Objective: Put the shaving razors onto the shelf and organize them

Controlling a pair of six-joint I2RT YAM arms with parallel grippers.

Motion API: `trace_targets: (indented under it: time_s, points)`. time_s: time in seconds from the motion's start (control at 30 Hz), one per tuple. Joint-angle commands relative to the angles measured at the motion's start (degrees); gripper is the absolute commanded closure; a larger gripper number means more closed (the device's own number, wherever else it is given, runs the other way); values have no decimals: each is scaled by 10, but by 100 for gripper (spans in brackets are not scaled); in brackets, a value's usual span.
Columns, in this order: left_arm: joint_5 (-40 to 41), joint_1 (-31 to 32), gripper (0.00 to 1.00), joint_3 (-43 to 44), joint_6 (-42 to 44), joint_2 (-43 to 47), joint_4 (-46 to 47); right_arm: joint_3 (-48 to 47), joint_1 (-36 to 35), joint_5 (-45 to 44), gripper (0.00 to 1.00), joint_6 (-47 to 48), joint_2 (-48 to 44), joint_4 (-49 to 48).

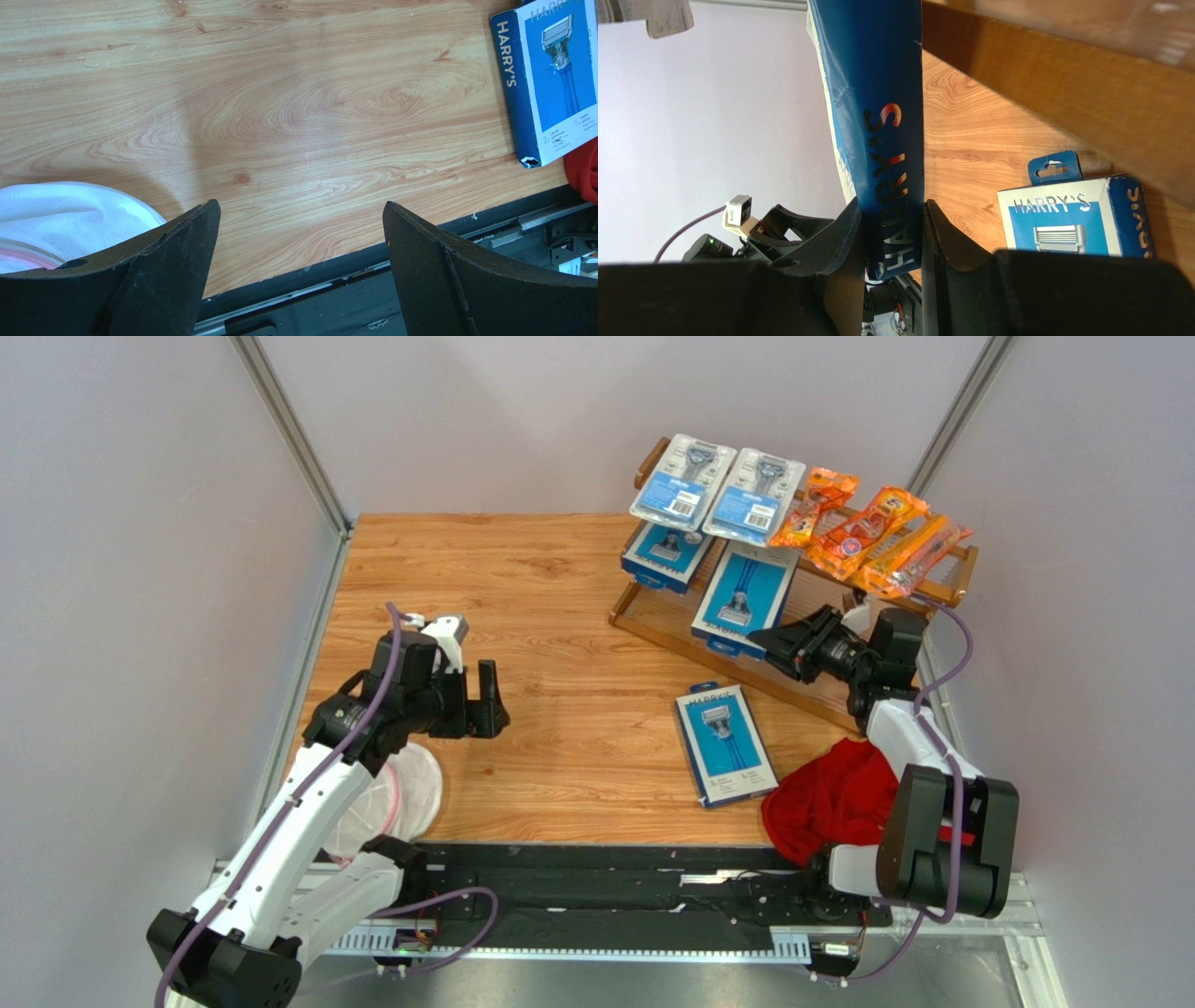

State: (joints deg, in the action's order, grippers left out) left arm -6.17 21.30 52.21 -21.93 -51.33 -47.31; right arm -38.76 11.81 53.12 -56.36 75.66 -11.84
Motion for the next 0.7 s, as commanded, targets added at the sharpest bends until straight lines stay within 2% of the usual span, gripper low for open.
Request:
trace_targets:
  time_s: [0.0, 0.33, 0.67]
  points:
    - [-8, 1, 5, -3, 10, -1, 18, -23, 3, -7, 100, -24, 13, -71]
    - [-11, 1, 5, -3, 10, -3, 19, -27, 1, -30, 99, -89, 55, -136]
    - [-15, 1, 5, -6, 8, 1, 20, -81, -26, -49, 95, -87, 95, -95]
